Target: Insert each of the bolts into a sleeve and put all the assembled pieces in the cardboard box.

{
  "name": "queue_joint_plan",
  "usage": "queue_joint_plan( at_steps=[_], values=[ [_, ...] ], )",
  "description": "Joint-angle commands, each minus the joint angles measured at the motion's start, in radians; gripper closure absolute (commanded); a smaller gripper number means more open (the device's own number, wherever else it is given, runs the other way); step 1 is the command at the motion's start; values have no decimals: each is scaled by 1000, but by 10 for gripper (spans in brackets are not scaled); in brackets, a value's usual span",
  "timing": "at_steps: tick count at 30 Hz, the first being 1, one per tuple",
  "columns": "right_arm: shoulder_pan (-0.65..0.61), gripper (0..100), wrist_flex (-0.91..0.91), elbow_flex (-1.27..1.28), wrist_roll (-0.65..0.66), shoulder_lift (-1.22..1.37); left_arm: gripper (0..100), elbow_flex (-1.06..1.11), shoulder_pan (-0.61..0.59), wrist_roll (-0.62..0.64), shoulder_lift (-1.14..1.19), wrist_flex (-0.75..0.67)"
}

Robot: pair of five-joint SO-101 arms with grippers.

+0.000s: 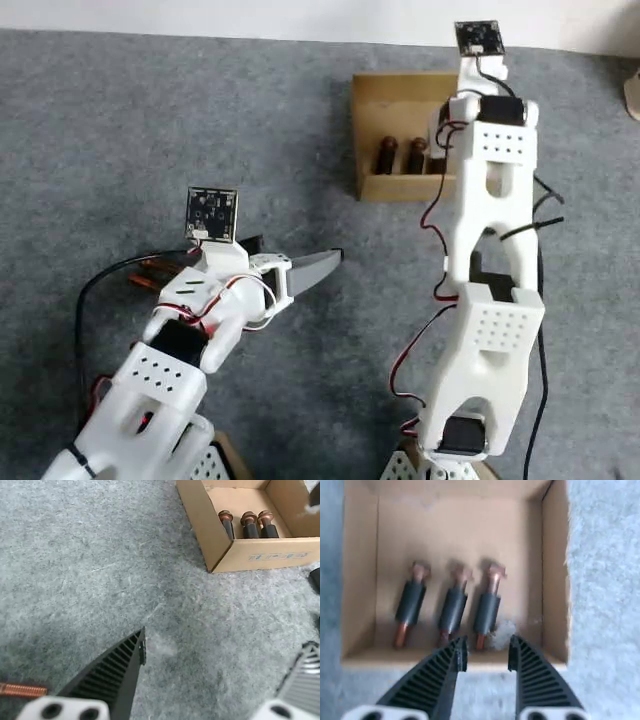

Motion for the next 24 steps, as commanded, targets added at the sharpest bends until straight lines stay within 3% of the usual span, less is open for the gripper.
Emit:
queue_joint_plan(
  at_steps=[1, 10, 24],
  values=[
    [39, 886, 134, -107, 69, -54, 575, -7, -4, -8, -4, -23],
    [160, 886, 243, -128, 221, -51, 575, -7, -2, -8, -4, -23],
    [209, 886, 242, -136, 227, 171, 575, -7, -2, -8, -4, -23]
  ],
)
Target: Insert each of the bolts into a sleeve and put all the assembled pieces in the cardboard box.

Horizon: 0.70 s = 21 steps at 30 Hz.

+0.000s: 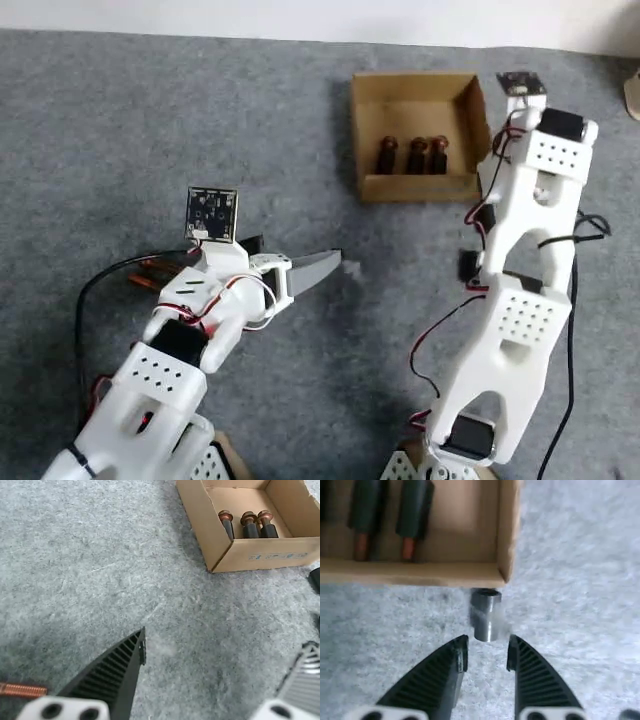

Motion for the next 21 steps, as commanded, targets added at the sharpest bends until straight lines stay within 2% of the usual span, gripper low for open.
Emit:
queue_joint_plan(
  at_steps=[1, 12, 18, 21],
  values=[
    [10, 886, 1, -50, 11, 28, 575, -7, -2, -8, -4, -23],
    [21, 886, -131, -50, 11, 151, 575, -7, -2, -8, -4, -23],
    [22, 890, -147, -50, 12, 214, 575, -8, -7, -8, -4, -23],
    [22, 964, -147, -50, 40, 231, 575, -19, -27, -6, -4, -29]
  ],
)
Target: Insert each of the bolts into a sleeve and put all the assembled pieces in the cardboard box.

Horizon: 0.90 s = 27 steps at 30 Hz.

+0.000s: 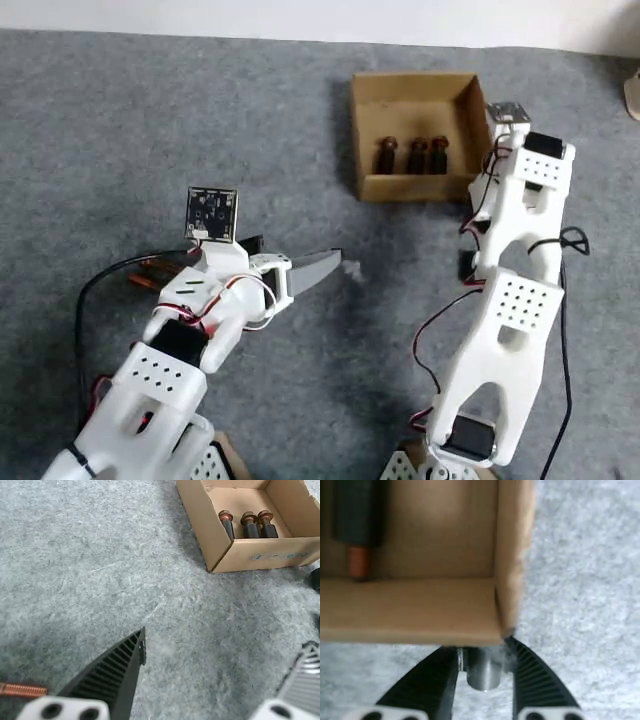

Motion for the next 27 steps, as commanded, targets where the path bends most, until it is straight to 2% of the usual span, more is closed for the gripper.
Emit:
queue_joint_plan(
  at_steps=[1, 4, 10, 16, 21, 27],
  values=[
    [5, 998, -22, -21, 40, 5, 575, -33, -36, -5, -4, -26],
    [5, 995, -13, -21, 44, -4, 591, -88, -74, -3, -5, -5],
    [2, 994, 59, -21, 49, -65, 726, -160, -226, -8, -8, 229],
    [-50, 994, 151, -21, 26, -171, 725, -156, -311, -2, -7, 422],
    [-110, 994, 214, -21, -89, -268, 730, -154, -429, 69, -7, 434],
    [-148, 994, 236, -18, -126, -315, 729, -76, -446, 71, -16, 428]
  ],
)
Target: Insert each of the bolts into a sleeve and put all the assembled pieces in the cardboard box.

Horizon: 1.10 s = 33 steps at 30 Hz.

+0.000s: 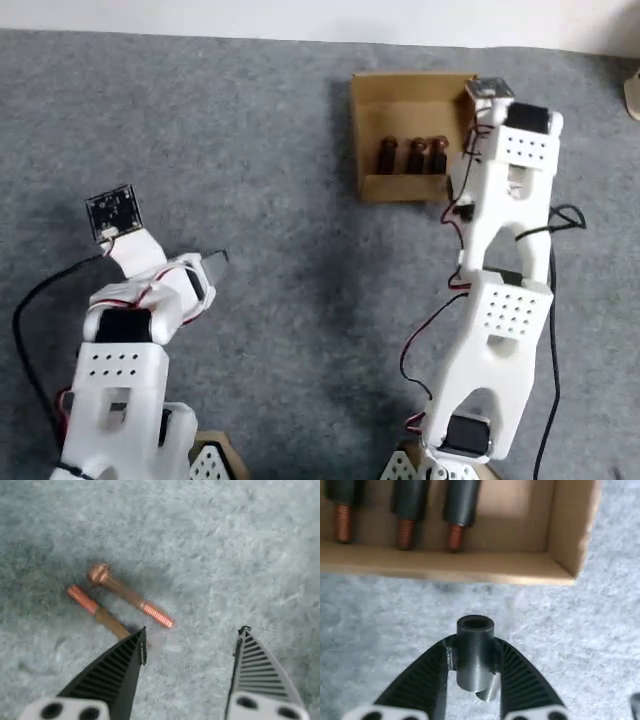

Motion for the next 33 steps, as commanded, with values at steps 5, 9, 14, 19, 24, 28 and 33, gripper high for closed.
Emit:
queue_joint_plan(
  at_steps=[5, 9, 14, 19, 24, 28, 33],
  values=[
    [-24, 994, 10, -5, -17, -90, 729, -24, -82, 11, -15, -72],
    [-18, 994, 13, -5, -17, -96, 849, -56, -85, 143, -8, -114],
    [-21, 994, 54, -8, -11, -96, 949, -107, -130, 333, -5, -110],
    [-22, 994, 58, -12, -11, -96, 990, -84, -130, 328, -5, -106],
    [-22, 994, 58, -7, -11, -96, 989, 4, -128, 331, -13, -127],
    [-22, 994, 58, -5, -11, -94, 986, 7, -125, 388, -7, -190],
    [-22, 994, 58, -5, -9, -91, 880, -16, -125, 549, -4, -187]
  ],
)
